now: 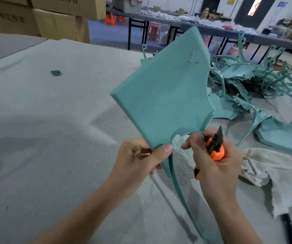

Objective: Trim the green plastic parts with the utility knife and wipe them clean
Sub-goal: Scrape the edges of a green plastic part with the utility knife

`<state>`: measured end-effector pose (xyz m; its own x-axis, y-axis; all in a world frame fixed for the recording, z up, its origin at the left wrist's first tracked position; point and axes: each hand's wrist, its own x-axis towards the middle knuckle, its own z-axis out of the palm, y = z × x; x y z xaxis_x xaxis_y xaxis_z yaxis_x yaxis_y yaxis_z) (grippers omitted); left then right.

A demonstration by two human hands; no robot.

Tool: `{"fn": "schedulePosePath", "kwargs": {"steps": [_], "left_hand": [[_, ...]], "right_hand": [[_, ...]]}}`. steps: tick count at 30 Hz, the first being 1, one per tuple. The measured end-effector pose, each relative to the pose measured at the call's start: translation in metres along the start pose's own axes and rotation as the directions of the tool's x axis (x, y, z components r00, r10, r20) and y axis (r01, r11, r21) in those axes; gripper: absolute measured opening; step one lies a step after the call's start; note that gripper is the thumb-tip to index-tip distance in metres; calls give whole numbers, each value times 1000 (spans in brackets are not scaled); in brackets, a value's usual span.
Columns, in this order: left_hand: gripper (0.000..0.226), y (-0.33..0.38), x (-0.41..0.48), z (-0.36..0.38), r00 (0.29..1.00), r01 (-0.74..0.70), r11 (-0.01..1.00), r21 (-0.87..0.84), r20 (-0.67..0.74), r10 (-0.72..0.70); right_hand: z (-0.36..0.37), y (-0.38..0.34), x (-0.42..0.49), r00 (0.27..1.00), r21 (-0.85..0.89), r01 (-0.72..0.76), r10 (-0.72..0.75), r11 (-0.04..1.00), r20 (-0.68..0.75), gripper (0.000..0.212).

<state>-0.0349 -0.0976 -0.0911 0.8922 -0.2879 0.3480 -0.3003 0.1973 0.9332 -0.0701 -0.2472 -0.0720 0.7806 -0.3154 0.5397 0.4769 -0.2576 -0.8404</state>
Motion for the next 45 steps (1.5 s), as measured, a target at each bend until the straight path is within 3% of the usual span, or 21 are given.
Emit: {"fn": "schedulePosePath", "kwargs": {"steps": [4, 7, 16, 20, 24, 28, 30, 33, 37, 39, 42, 45], "left_hand": [[40, -4, 4, -3, 979, 41, 996, -84, -194, -56], [38, -3, 7, -7, 966, 42, 991, -123, -249, -72], [38, -2, 7, -4, 966, 123, 969, -214, -198, -167], [44, -3, 9, -10, 966, 149, 961, -232, -174, -192], [56, -2, 7, -12, 984, 155, 972, -179, -62, -168], [52, 0, 2, -14, 969, 226, 964, -142, 129, -209], [55, 0, 1, -13, 961, 248, 959, -136, 161, -225], [48, -1, 2, -13, 959, 269, 953, -138, 133, -252], [29, 1, 5, -16, 963, 269, 939, -215, 85, -256], [23, 2, 7, -17, 964, 257, 933, -251, 5, -265], [24, 1, 13, -19, 941, 248, 917, -312, -146, -304], [19, 4, 16, -19, 924, 215, 897, -387, -216, -315]], "right_hand": [[0, -1, 0, 1000, -18, -6, 6, 1000, 25, 19], [1, -1, -1, 999, -23, -26, 27, 999, 33, 25], [1, -1, 2, 997, -52, -58, 61, 997, 48, 40], [-4, -2, 5, 999, -39, -39, 38, 998, -26, 31], [-18, 0, 19, 975, -99, -97, 74, 990, -211, 35], [-23, 3, 27, 978, -153, -153, 127, 976, -166, 54], [-23, 5, 29, 977, -172, -149, 119, 974, -176, 43], [-27, 11, 34, 962, -192, -119, 66, 974, -263, 6], [-39, 17, 40, 925, -228, -151, 56, 962, -375, 16], [-44, 17, 43, 929, -253, -201, 102, 946, -356, 16], [-45, 15, 44, 952, -333, -294, 242, 896, -189, 16], [-42, 16, 43, 907, -455, -392, 418, 800, -46, 40]]}}
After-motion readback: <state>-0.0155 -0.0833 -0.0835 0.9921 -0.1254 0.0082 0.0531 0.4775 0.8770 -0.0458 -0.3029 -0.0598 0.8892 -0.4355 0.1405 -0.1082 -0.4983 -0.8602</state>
